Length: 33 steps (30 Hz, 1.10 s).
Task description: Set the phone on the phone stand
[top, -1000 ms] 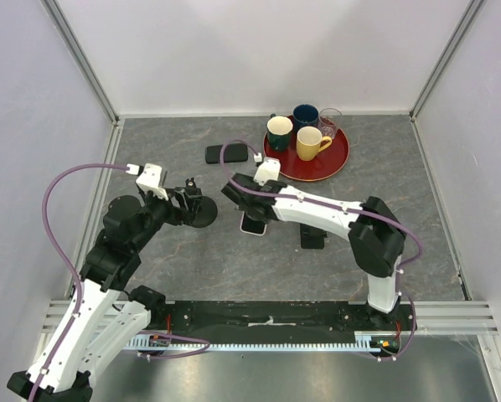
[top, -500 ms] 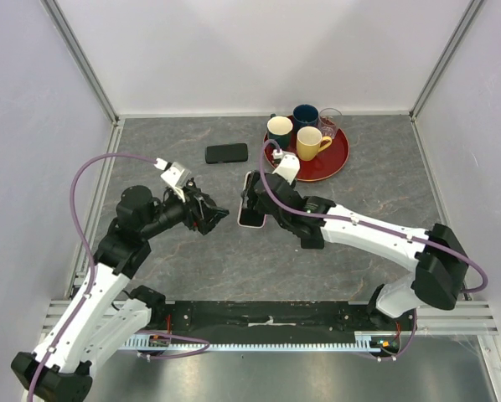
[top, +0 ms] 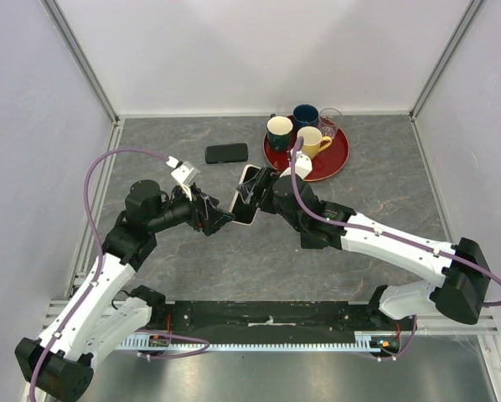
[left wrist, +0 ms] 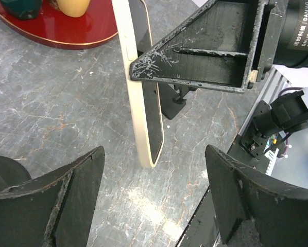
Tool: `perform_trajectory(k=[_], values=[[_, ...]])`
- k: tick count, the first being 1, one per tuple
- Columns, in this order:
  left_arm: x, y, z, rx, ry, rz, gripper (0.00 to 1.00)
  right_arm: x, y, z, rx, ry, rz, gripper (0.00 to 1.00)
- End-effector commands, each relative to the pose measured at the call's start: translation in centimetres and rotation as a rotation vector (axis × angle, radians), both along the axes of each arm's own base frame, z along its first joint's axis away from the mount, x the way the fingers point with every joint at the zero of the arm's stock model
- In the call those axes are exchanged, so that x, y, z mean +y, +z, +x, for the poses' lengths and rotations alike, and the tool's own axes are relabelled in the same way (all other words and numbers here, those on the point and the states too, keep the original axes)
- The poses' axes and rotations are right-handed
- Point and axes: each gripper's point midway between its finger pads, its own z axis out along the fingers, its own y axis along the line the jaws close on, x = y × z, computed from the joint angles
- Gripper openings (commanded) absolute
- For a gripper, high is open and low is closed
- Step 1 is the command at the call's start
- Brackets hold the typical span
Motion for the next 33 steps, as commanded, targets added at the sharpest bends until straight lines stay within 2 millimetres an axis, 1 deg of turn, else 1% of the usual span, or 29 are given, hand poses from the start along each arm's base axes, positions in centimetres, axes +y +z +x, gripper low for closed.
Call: perform_trajectory(k=[1, 2, 7, 9, 10, 11, 12, 13, 14, 15, 16, 17, 18, 19, 20, 21, 24, 25, 26, 27, 28, 29, 30, 32, 33], values=[[-1.0, 0.4, -0.5, 0.016, -0.061, -0.038, 0.83, 2.0, 5.1, -0.8, -0.062, 0.041, 0.175, 0.00], [-1.1, 0.4, -0.6, 0.021, -0.069, -0.040, 0.82, 2.2, 5.7, -0.9, -0.074, 0.048, 0.197, 0.00], [-1.1, -0.1, -0.4, 0.040, -0.065, -0.030, 0.80, 3.4, 7.3, -2.1, -0.109, 0.085, 0.252, 0.00], [-1.1, -0.4, -0.3, 0.049, -0.062, -0.023, 0.78, 3.9, 7.9, -2.5, -0.120, 0.099, 0.259, 0.00], [-1.1, -0.3, -0.3, 0.046, -0.067, -0.024, 0.68, 3.9, 8.0, -2.5, -0.122, 0.101, 0.260, 0.00], [-1.2, -0.1, -0.4, 0.043, -0.073, -0.026, 0.61, 4.1, 8.2, -2.7, -0.123, 0.107, 0.264, 0.00], [-1.2, 0.0, -0.5, 0.037, -0.075, -0.027, 0.54, 4.3, 8.0, -2.9, -0.118, 0.117, 0.262, 0.00], [-1.1, 0.2, -0.5, 0.022, -0.077, -0.026, 0.31, 4.3, 8.1, -2.9, -0.120, 0.121, 0.262, 0.00], [-1.1, 0.2, -0.6, 0.013, -0.082, -0.022, 0.17, 4.4, 8.0, -3.0, -0.118, 0.129, 0.260, 0.00], [-1.0, 0.4, -0.6, 0.003, -0.079, -0.021, 0.06, 4.5, 8.0, -3.2, -0.134, 0.147, 0.245, 0.00], [-0.9, 0.3, -0.6, -0.004, -0.073, -0.016, 0.02, 4.3, 8.0, -3.2, -0.144, 0.154, 0.234, 0.03], [-0.8, 0.6, -0.7, -0.020, -0.071, -0.018, 0.02, 4.1, 7.4, -3.3, -0.151, 0.161, 0.209, 0.12], [-0.7, 0.6, -0.7, -0.026, -0.068, -0.018, 0.02, 3.7, 7.8, -3.4, -0.193, 0.173, 0.189, 0.50], [-0.7, 0.6, -0.7, -0.034, -0.069, -0.018, 0.02, 3.7, 7.8, -3.8, -0.207, 0.193, 0.178, 0.67], [-0.7, 0.9, -0.8, -0.046, -0.075, -0.023, 0.02, 3.4, 7.1, -3.8, -0.217, 0.197, 0.149, 0.81], [-0.7, 0.9, -0.8, -0.049, -0.072, -0.023, 0.02, 2.6, 7.1, -3.8, -0.232, 0.192, 0.114, 0.98], [-0.8, 1.0, -1.1, -0.050, -0.093, -0.028, 0.02, 1.3, 6.6, -3.9, -0.335, 0.251, -0.079, 0.98], [-0.9, 1.0, -1.2, -0.051, -0.098, -0.030, 0.02, 0.8, 6.2, -3.9, -0.397, 0.294, -0.186, 0.98], [-1.0, 1.1, -1.4, -0.052, -0.115, -0.032, 0.02, 0.5, 6.3, -4.1, -0.422, 0.320, -0.227, 0.98], [-1.1, 1.2, -1.6, -0.058, -0.126, -0.033, 0.02, -0.1, 5.2, -4.1, -0.417, 0.339, -0.301, 0.98], [-1.1, 1.4, -1.7, -0.064, -0.133, -0.033, 0.02, -0.6, 4.9, -4.0, -0.432, 0.350, -0.350, 0.98], [-1.2, 1.4, -1.9, -0.067, -0.147, -0.037, 0.02, -0.6, 4.4, -4.2, -0.451, 0.406, -0.389, 0.98], [-1.2, 1.5, -2.0, -0.070, -0.150, -0.037, 0.02, -1.4, 4.0, -3.3, -0.446, 0.427, -0.406, 0.98], [-1.1, 1.8, -2.2, -0.090, -0.155, -0.038, 0.02, -1.4, 3.7, -3.3, -0.471, 0.546, -0.395, 0.97], [-1.0, 2.0, -2.2, -0.098, -0.151, -0.039, 0.02, -1.6, 3.8, -3.0, -0.481, 0.618, -0.368, 0.95]])
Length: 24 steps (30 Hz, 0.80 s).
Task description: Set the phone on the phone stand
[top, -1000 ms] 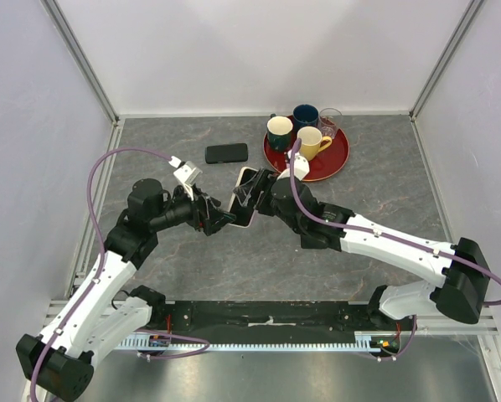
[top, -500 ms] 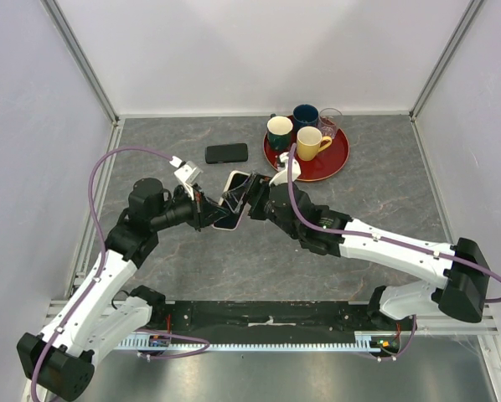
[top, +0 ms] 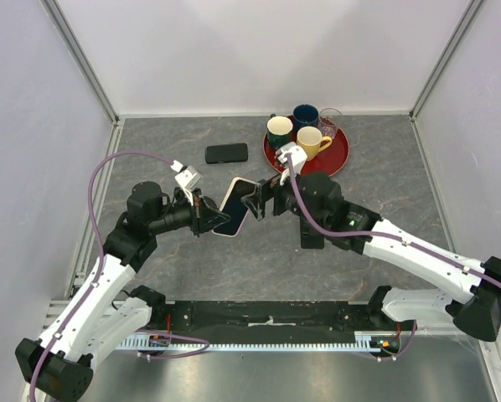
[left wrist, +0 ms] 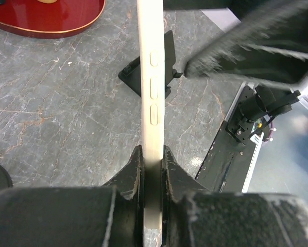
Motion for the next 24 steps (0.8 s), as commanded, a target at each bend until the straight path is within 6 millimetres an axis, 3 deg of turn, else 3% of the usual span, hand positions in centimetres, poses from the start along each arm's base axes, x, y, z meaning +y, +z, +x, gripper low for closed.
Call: perform_trajectory(k=[1, 4, 6, 7, 9, 10, 11, 13, 17, 22, 24], values=[[-0.3, 3.2, -0.8, -0.152, -0.059, -0.046, 0.02, -1.0, -0.8, 0.3, -0.078, 0.278, -0.115, 0.94], [0.0, 3.7, -0.9, -0.167, -0.041, -0.048, 0.02, -0.2, 0.8, -0.7, -0.150, 0.481, -0.106, 0.94], [0.3, 4.3, -0.9, -0.182, -0.017, -0.048, 0.02, 0.7, 0.4, -1.6, -0.171, 0.601, -0.140, 0.94], [0.4, 4.5, -0.9, -0.189, -0.014, -0.051, 0.02, 1.5, 2.0, -2.6, -0.201, 0.693, -0.117, 0.93], [0.5, 4.9, -1.2, -0.204, -0.010, -0.060, 0.02, 2.3, 0.8, -3.0, -0.191, 0.800, -0.160, 0.92], [0.6, 4.8, -1.1, -0.205, -0.002, -0.061, 0.02, 2.7, 2.4, -2.8, -0.225, 0.816, -0.153, 0.91], [0.7, 5.0, -1.1, -0.217, 0.004, -0.069, 0.02, 3.2, 1.7, -2.2, -0.203, 0.828, -0.164, 0.91], [0.9, 5.1, -1.3, -0.232, 0.018, -0.085, 0.02, 3.6, 3.2, -1.3, -0.239, 0.836, -0.152, 0.91], [1.1, 5.7, -1.7, -0.279, 0.032, -0.120, 0.02, 4.7, 3.4, -0.2, -0.215, 0.890, -0.114, 0.90], [1.4, 6.3, -1.5, -0.345, 0.050, -0.146, 0.02, 4.5, 2.3, -2.1, -0.185, 0.984, -0.069, 0.83], [1.4, 6.0, -1.5, -0.355, 0.052, -0.144, 0.02, 4.0, 3.8, -2.2, -0.207, 0.936, -0.021, 0.83]])
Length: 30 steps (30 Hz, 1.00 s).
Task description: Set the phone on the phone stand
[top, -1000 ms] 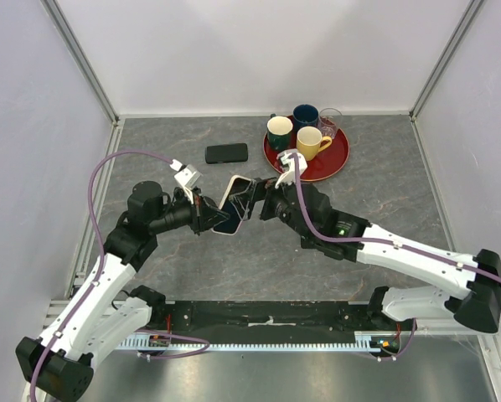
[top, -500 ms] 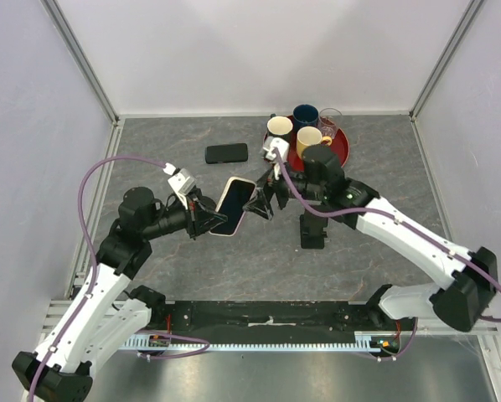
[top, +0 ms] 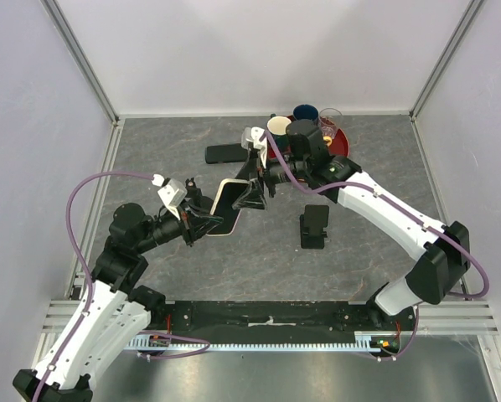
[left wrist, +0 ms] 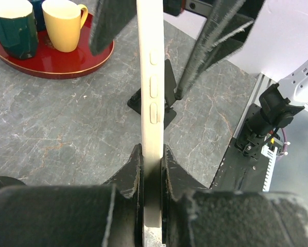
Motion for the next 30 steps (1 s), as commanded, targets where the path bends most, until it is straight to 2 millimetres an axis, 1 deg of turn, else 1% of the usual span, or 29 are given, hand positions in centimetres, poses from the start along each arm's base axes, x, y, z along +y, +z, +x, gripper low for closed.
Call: perform_trajectory(k=[1, 2, 3, 4, 5, 6, 7, 8, 9, 10, 11, 13, 15, 16, 17, 18, 20, 21, 24, 27, 28, 30], values=[[0.0, 3.3, 0.4, -0.154, 0.009, -0.067, 0.02, -0.7, 1.5, -2.2, 0.021, 0.051, 0.103, 0.84], [0.0, 3.3, 0.3, -0.160, 0.006, -0.067, 0.02, -1.0, 3.5, -2.6, 0.016, 0.045, 0.171, 0.84], [-0.1, 3.1, 0.3, -0.160, 0.005, -0.064, 0.02, -1.1, 3.9, -3.1, 0.031, 0.055, 0.194, 0.85], [-0.1, 3.0, 0.2, -0.159, -0.003, -0.065, 0.02, -1.3, 2.9, -3.5, 0.068, 0.052, 0.197, 0.85], [-0.2, 3.0, 0.1, -0.162, -0.009, -0.068, 0.02, -1.3, 4.7, -4.0, 0.020, 0.072, 0.268, 0.85], [-0.3, 3.4, 0.0, -0.178, -0.015, -0.080, 0.02, -1.4, 4.8, -4.5, 0.083, 0.072, 0.285, 0.86], [-0.5, 3.5, -0.3, -0.179, -0.040, -0.083, 0.02, -1.6, 3.9, -4.8, 0.104, 0.076, 0.288, 0.85], [-0.7, 3.6, -0.4, -0.187, -0.055, -0.088, 0.02, -1.6, 4.6, -4.9, 0.082, 0.078, 0.320, 0.85], [-0.8, 3.7, -0.5, -0.183, -0.068, -0.091, 0.02, -1.6, 4.3, -4.8, 0.095, 0.066, 0.318, 0.85], [-1.0, 3.7, -0.9, -0.182, -0.089, -0.094, 0.02, -1.5, 4.3, -4.2, 0.092, 0.037, 0.320, 0.85], [-1.0, 3.8, -1.0, -0.188, -0.097, -0.099, 0.02, -1.3, 3.8, -3.9, 0.114, 0.027, 0.300, 0.83], [-1.2, 3.9, -1.5, -0.192, -0.124, -0.109, 0.02, -1.2, 3.8, -3.8, 0.126, 0.022, 0.298, 0.82], [-1.2, 4.2, -2.0, -0.209, -0.140, -0.127, 0.02, -1.0, 4.0, -3.8, 0.123, 0.037, 0.322, 0.81], [-1.3, 4.2, -2.4, -0.211, -0.160, -0.130, 0.02, -1.1, 3.7, -4.0, 0.146, 0.039, 0.325, 0.80], [-1.4, 4.2, -2.6, -0.211, -0.174, -0.133, 0.02, -1.1, 4.1, -4.0, 0.130, 0.043, 0.346, 0.80], [-1.5, 4.3, -2.9, -0.212, -0.190, -0.140, 0.02, -1.1, 4.1, -4.1, 0.129, 0.042, 0.346, 0.79], [-1.7, 4.3, -3.3, -0.209, -0.221, -0.141, 0.02, -1.2, 4.1, -4.5, 0.125, 0.062, 0.350, 0.77], [-1.7, 4.5, -3.5, -0.211, -0.229, -0.144, 0.02, -1.4, 4.1, -5.0, 0.122, 0.086, 0.353, 0.76], [-1.8, 4.7, -3.9, -0.223, -0.252, -0.150, 0.02, -1.7, 3.8, -5.8, 0.102, 0.126, 0.336, 0.75], [-1.9, 4.6, -4.1, -0.218, -0.266, -0.155, 0.02, -1.9, 3.0, -5.9, 0.086, 0.132, 0.309, 0.75], [-2.0, 4.6, -4.5, -0.218, -0.291, -0.155, 0.02, -1.9, 2.8, -6.1, 0.088, 0.134, 0.305, 0.75], [-2.2, 4.6, -4.6, -0.210, -0.310, -0.157, 0.02, -1.9, 3.0, -6.4, 0.080, 0.145, 0.309, 0.74]])
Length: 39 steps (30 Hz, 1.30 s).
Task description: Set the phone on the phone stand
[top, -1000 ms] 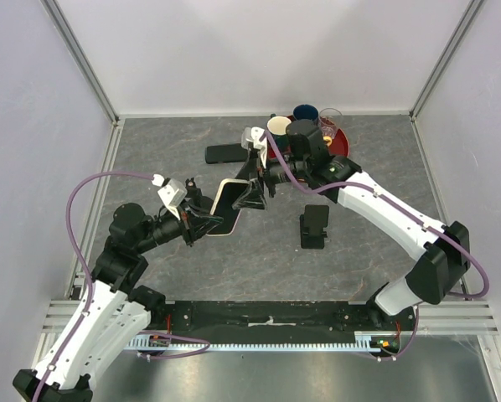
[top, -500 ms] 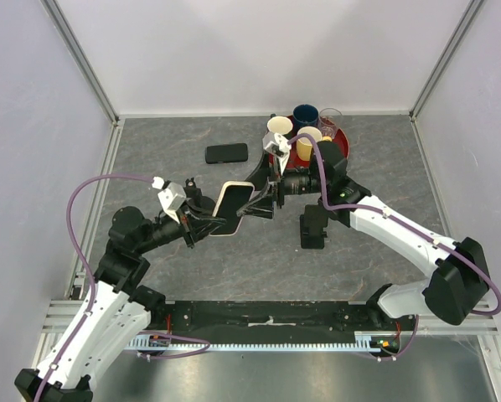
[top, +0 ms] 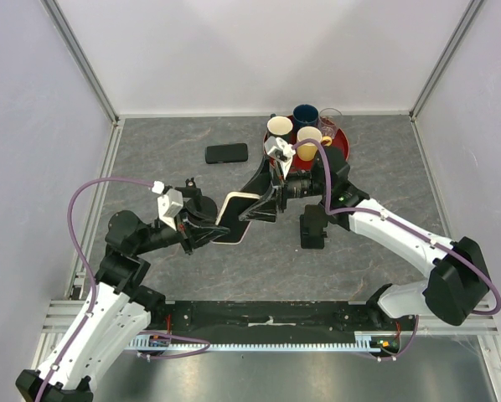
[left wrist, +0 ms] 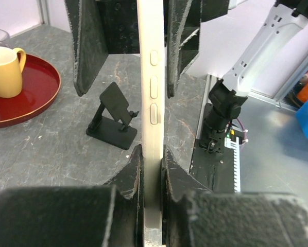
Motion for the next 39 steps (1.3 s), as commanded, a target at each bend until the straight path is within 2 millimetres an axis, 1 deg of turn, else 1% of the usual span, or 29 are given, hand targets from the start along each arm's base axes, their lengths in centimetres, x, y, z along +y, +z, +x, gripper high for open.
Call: perform_trajectory(k=[1, 4, 8, 10, 13, 19, 22, 24, 25, 26, 27, 28, 29, 30, 31, 32, 33, 34, 35, 36, 37, 38, 39], values=[[-0.3, 2.5, -1.4, -0.084, -0.085, -0.054, 0.02, -0.5, 1.3, -1.5, -0.091, 0.051, 0.035, 0.73], [-0.4, 2.5, -1.5, -0.083, -0.092, -0.054, 0.02, -0.4, 1.7, -2.0, -0.097, 0.057, 0.051, 0.71], [-0.5, 2.4, -1.7, -0.077, -0.114, -0.054, 0.02, -0.2, 2.4, -2.6, -0.093, 0.070, 0.084, 0.64], [-0.6, 2.3, -1.8, -0.072, -0.125, -0.051, 0.02, -0.2, 2.7, -2.6, -0.091, 0.067, 0.094, 0.62], [-0.6, 2.3, -1.6, -0.072, -0.120, -0.051, 0.02, -0.1, 3.0, -2.5, -0.090, 0.062, 0.093, 0.57], [-0.7, 2.2, -1.6, -0.062, -0.133, -0.047, 0.02, -0.1, 2.8, -2.8, -0.087, 0.073, 0.090, 0.56], [-0.6, 2.3, -1.5, -0.068, -0.123, -0.050, 0.02, -0.1, 2.7, -3.0, -0.093, 0.085, 0.088, 0.53], [-0.7, 2.1, -1.4, -0.061, -0.125, -0.047, 0.02, 0.1, 2.6, -3.4, -0.096, 0.104, 0.085, 0.37], [-0.7, 2.1, -1.4, -0.055, -0.125, -0.047, 0.02, 0.3, 2.5, -3.8, -0.101, 0.115, 0.081, 0.18], [-0.6, 2.1, -1.1, -0.050, -0.112, -0.047, 0.02, 0.5, 2.6, -3.8, -0.137, 0.113, 0.083, 0.05], [-0.6, 2.2, -0.9, -0.045, -0.098, -0.048, 0.03, 0.7, 2.7, -3.5, -0.144, 0.081, 0.079, 0.00], [-0.5, 2.1, -0.7, -0.034, -0.080, -0.041, 0.07, 0.8, 2.2, -3.4, -0.125, 0.062, 0.050, 0.00], [-0.3, 2.0, 0.2, -0.026, -0.030, -0.043, 0.26, 0.9, 2.4, -3.0, -0.142, 0.036, 0.049, 0.00], [-0.1, 2.0, 0.7, -0.020, 0.007, -0.043, 0.35, 0.8, 2.4, -2.7, -0.145, 0.004, 0.042, 0.00], [0.3, 1.8, 1.3, -0.003, 0.053, -0.031, 0.42, 1.0, 2.5, -1.2, -0.135, -0.084, 0.039, 0.00], [1.1, 2.0, 2.7, -0.004, 0.163, -0.039, 0.52, 0.9, 2.6, -0.8, -0.138, -0.116, 0.037, 0.00], [1.8, 1.8, 3.6, 0.012, 0.234, -0.035, 0.57, 0.7, 2.4, -0.3, -0.133, -0.151, 0.026, 0.00], [2.5, 1.9, 4.5, 0.022, 0.310, -0.035, 0.59, 0.7, 2.4, 0.8, -0.125, -0.219, 0.018, 0.00], [4.6, 0.6, 6.4, 0.085, 0.484, -0.011, 0.61, 0.5, 2.5, 1.4, -0.125, -0.259, 0.009, 0.00], [5.8, 0.0, 7.3, 0.116, 0.576, 0.004, 0.61, 0.3, 2.4, 1.7, -0.124, -0.282, -0.001, 0.00], [7.2, 0.2, 8.1, 0.144, 0.675, 0.004, 0.61, 0.2, 2.4, 2.1, -0.129, -0.307, -0.004, 0.00], [10.4, -2.0, 9.4, 0.227, 0.879, 0.062, 0.61, -0.1, 2.4, 3.2, -0.127, -0.376, -0.008, 0.00], [12.1, -3.0, 10.1, 0.272, 0.990, 0.093, 0.60, -0.4, 2.5, 3.5, -0.122, -0.403, -0.011, 0.00]])
